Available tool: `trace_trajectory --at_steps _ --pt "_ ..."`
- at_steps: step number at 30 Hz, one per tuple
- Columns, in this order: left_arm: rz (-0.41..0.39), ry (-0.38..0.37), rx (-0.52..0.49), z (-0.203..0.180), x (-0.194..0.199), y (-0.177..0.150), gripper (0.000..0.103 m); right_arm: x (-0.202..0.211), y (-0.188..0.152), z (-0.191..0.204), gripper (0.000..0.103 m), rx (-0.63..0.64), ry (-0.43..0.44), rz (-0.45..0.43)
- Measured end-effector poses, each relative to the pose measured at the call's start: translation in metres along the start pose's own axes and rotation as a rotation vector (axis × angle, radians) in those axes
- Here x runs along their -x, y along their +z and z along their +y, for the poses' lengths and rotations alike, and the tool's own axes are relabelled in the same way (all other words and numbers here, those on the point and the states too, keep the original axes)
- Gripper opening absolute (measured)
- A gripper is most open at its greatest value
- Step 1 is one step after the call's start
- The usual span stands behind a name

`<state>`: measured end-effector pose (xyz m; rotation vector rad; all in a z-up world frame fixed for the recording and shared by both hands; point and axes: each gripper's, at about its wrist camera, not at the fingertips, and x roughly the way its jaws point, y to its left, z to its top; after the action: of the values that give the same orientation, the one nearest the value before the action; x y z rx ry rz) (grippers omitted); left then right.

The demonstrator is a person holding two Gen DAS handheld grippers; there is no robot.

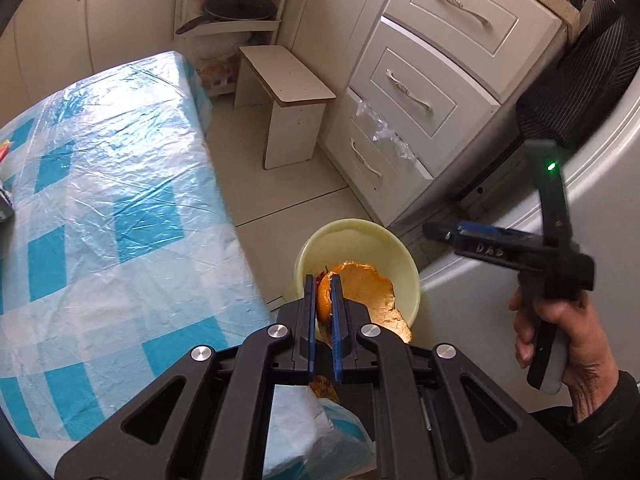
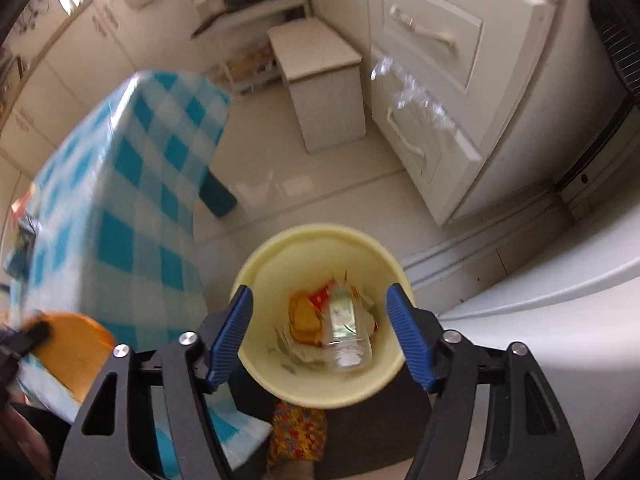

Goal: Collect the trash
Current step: 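Carry peel and bottle over the yellow bin and open both tools, then bring both open tools back above the table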

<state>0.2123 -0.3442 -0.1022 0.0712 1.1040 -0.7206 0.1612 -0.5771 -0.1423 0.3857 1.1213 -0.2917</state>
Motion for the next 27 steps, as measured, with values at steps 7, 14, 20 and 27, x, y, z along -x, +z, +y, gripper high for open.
trace_trajectory --at_steps 7,14,20,27 --pt "0.081 0.059 0.027 -0.035 -0.063 0.009 0.007 0.060 0.013 0.006 0.079 -0.063 0.045 -0.252" --pt "0.082 0.066 0.020 -0.062 -0.085 0.016 0.064 0.077 0.025 -0.003 0.080 -0.189 0.101 -0.344" --pt "-0.027 0.200 -0.102 -0.055 -0.042 0.011 0.084 0.084 0.031 0.018 0.085 -0.176 0.087 -0.385" --pt "-0.120 0.386 -0.211 -0.004 0.034 -0.004 0.089 0.082 0.031 0.057 0.089 -0.115 0.085 -0.386"
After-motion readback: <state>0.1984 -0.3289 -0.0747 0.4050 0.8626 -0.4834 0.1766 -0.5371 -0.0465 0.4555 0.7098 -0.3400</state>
